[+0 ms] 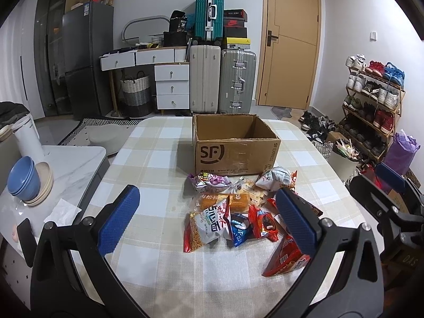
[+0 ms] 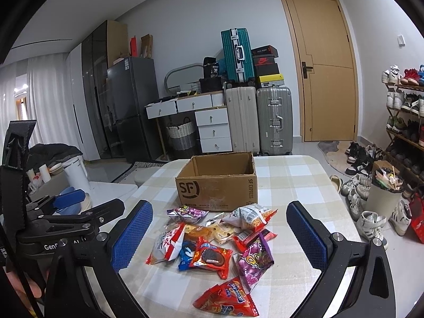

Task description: Organize snacks

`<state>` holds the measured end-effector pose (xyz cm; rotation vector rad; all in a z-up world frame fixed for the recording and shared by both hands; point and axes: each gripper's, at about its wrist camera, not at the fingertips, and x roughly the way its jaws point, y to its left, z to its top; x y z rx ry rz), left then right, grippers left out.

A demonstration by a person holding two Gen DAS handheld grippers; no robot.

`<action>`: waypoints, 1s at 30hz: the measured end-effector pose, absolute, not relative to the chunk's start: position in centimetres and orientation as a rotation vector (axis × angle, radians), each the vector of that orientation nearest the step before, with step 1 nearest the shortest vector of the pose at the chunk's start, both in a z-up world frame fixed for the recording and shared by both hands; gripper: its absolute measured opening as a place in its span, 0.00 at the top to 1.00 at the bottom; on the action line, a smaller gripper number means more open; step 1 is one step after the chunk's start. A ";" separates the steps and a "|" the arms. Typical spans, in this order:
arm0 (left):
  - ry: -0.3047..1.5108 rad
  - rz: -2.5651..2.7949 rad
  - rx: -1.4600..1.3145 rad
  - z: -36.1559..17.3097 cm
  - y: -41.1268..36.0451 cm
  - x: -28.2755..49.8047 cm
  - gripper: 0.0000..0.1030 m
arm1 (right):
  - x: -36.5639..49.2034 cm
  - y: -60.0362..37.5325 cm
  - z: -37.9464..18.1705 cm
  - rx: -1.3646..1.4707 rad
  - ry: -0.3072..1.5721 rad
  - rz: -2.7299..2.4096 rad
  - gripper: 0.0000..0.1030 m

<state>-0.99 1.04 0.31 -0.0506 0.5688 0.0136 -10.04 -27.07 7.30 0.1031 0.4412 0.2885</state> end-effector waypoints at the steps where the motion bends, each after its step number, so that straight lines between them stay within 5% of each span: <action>1: 0.568 0.015 -0.050 0.3 1.0 -1.0 0.00 | -10.1 -27.1 7.3 0.102 0.440 0.289 0.00; 30: 0.570 0.016 -0.049 0.0 1.2 -1.6 0.00 | -10.2 -27.2 7.2 0.101 0.452 0.294 0.00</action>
